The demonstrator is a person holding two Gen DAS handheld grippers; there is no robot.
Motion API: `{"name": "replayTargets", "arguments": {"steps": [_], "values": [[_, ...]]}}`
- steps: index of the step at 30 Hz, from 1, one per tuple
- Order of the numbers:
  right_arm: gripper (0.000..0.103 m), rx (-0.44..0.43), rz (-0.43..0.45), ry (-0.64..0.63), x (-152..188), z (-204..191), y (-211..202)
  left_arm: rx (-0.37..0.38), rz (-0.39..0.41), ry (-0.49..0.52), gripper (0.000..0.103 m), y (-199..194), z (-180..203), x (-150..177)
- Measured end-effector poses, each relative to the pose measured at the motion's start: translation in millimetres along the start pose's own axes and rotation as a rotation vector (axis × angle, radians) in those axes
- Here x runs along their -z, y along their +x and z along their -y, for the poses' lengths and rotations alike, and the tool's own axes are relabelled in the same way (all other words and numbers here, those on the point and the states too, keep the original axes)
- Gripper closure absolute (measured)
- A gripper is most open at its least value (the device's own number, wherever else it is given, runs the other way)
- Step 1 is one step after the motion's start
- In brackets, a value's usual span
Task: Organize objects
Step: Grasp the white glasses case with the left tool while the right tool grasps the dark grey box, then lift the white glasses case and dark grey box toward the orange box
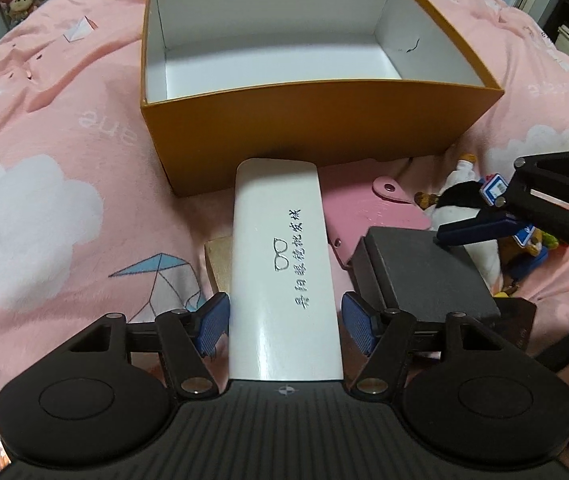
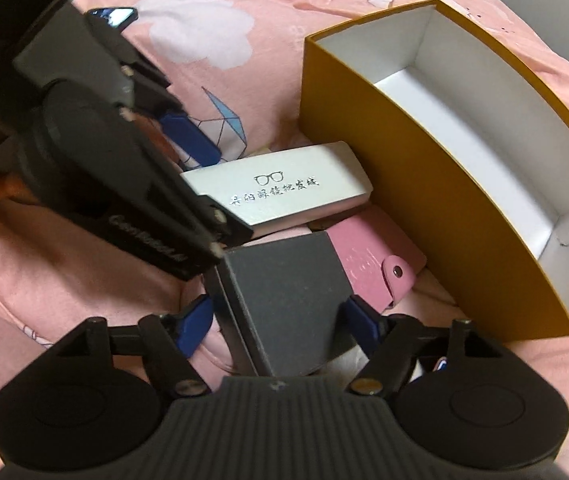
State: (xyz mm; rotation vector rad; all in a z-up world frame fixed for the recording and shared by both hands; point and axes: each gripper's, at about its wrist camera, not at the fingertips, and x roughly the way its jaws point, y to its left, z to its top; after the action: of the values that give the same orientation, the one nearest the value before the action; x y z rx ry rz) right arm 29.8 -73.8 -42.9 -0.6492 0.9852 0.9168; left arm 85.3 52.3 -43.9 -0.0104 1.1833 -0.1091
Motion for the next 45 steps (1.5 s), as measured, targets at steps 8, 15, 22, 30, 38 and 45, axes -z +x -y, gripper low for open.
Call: {"name": "replayTargets", "arguments": {"steps": [8,15,22,30,38,45], "values": [[0.039,-0.030,0.005,-0.036,-3,3,-8,-0.009,-0.034,0.000,0.025,20,1,-20],[0.066,-0.120,0.024,0.048,-5,29,-32,-0.019,-0.044,0.017,0.023,22,4,-34],[0.066,-0.137,0.028,0.055,-6,38,-34,-0.004,-0.073,0.045,0.023,22,9,-37],[0.043,-0.110,-0.007,-0.100,-3,9,-17,-0.025,-0.071,0.096,0.023,15,10,-30],[0.033,-0.048,-0.039,-0.184,-5,3,1,-0.027,-0.072,0.097,0.024,2,6,-25],[0.047,-0.066,-0.033,-0.188,-6,3,-5,-0.032,-0.066,0.106,0.024,-3,5,-25]]}}
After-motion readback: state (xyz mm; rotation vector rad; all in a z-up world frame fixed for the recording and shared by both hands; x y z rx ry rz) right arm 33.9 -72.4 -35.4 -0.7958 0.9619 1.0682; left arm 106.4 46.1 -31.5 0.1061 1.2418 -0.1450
